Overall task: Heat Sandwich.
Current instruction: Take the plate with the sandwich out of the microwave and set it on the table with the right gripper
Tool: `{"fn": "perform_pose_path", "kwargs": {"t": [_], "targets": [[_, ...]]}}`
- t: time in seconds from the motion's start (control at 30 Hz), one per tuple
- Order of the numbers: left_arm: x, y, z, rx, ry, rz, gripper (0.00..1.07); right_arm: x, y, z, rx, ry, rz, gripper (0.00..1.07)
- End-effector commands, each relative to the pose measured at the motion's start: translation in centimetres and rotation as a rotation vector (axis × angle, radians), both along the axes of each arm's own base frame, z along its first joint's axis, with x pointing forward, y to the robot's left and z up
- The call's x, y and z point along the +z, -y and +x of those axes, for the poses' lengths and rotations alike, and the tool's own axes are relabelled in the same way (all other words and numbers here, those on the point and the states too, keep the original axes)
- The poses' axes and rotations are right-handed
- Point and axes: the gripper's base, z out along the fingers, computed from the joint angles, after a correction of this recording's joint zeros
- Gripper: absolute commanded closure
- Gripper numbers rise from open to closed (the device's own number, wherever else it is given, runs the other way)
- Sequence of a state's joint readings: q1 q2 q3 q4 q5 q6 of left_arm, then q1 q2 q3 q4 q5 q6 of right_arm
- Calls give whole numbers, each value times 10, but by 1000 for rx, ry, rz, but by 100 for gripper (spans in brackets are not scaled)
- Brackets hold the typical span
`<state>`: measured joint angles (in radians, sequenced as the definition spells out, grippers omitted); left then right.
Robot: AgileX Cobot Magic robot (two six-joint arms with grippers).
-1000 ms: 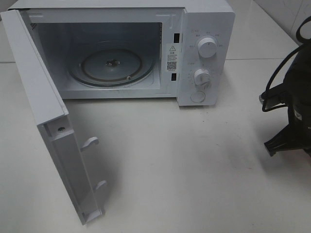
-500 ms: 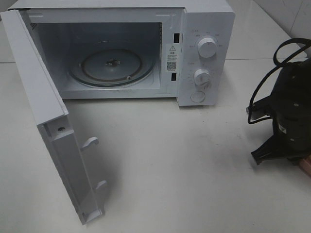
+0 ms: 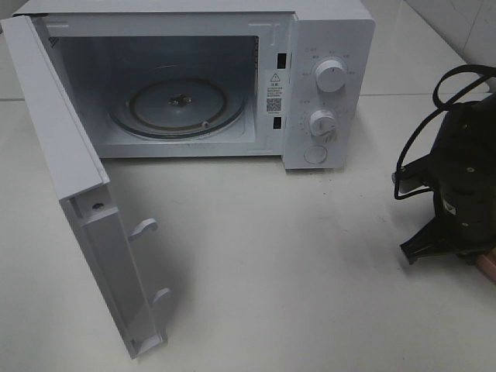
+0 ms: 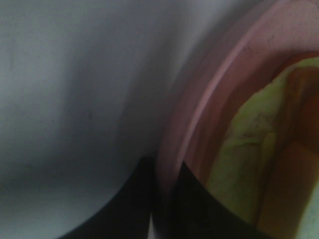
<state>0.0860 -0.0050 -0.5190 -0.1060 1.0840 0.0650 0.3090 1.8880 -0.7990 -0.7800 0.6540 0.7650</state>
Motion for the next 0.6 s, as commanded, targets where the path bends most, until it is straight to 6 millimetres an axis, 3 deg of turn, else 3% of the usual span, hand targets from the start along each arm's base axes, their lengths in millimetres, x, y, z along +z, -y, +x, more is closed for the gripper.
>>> {"fn": "perform_pose_path", "kwargs": {"t": [0.03, 0.07, 0.2, 0.6], "targets": [[0, 0, -2, 4, 27, -4, 9, 0, 3, -1, -15, -16, -23, 90], [0, 0, -2, 4, 27, -4, 9, 0, 3, -1, -15, -16, -23, 90], [0, 0, -2, 4, 27, -4, 9, 13, 1, -3, -7, -5, 18, 70], [0, 0, -2, 4, 27, -4, 9, 57, -5, -18, 82, -24, 135, 37]]}}
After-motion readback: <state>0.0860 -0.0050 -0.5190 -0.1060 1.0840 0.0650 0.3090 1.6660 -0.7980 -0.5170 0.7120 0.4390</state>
